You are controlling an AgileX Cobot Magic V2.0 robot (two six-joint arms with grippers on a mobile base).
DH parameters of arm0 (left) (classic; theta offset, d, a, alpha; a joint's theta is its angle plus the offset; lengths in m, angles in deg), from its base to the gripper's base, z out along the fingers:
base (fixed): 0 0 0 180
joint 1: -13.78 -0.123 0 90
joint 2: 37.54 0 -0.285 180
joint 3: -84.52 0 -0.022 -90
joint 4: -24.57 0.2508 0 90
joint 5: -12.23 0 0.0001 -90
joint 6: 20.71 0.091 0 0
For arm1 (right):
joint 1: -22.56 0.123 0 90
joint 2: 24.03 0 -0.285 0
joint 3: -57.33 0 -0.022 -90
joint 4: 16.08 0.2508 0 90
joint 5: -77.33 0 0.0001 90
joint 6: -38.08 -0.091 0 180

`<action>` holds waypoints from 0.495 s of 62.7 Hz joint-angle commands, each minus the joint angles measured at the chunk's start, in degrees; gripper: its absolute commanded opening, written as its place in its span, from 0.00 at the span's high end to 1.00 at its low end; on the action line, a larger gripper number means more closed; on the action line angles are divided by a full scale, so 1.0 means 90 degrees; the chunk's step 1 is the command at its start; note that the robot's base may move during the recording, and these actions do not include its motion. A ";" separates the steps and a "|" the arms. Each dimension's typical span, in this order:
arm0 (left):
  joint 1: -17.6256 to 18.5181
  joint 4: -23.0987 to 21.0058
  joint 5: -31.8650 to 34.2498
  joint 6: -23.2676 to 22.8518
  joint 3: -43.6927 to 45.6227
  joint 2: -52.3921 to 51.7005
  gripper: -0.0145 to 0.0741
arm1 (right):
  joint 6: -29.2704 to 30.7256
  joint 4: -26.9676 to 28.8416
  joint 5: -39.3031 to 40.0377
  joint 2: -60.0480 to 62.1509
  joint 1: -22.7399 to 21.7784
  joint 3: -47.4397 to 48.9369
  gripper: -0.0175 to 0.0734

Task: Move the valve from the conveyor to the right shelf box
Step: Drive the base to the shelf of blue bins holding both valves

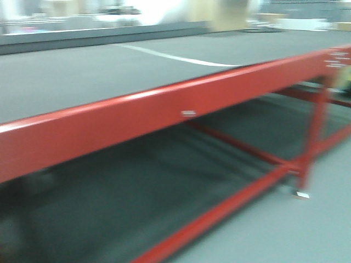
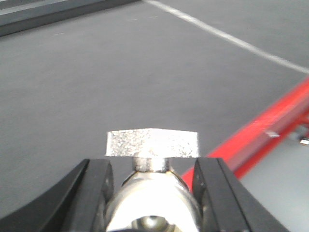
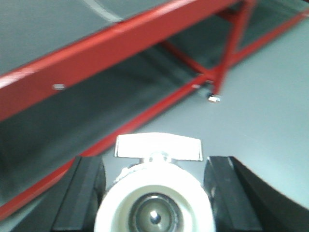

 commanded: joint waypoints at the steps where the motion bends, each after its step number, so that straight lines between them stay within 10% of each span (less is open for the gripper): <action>1: 0.0024 -0.0032 0.0380 -0.0006 0.0081 -0.0047 0.96 | 0.0002 -0.0022 0.0447 0.0060 -0.0025 0.0052 0.99; 31: 0.0024 -0.0032 0.0380 -0.0006 0.0081 -0.0047 0.96 | 0.0002 -0.0022 0.0447 0.0060 -0.0025 0.0052 0.99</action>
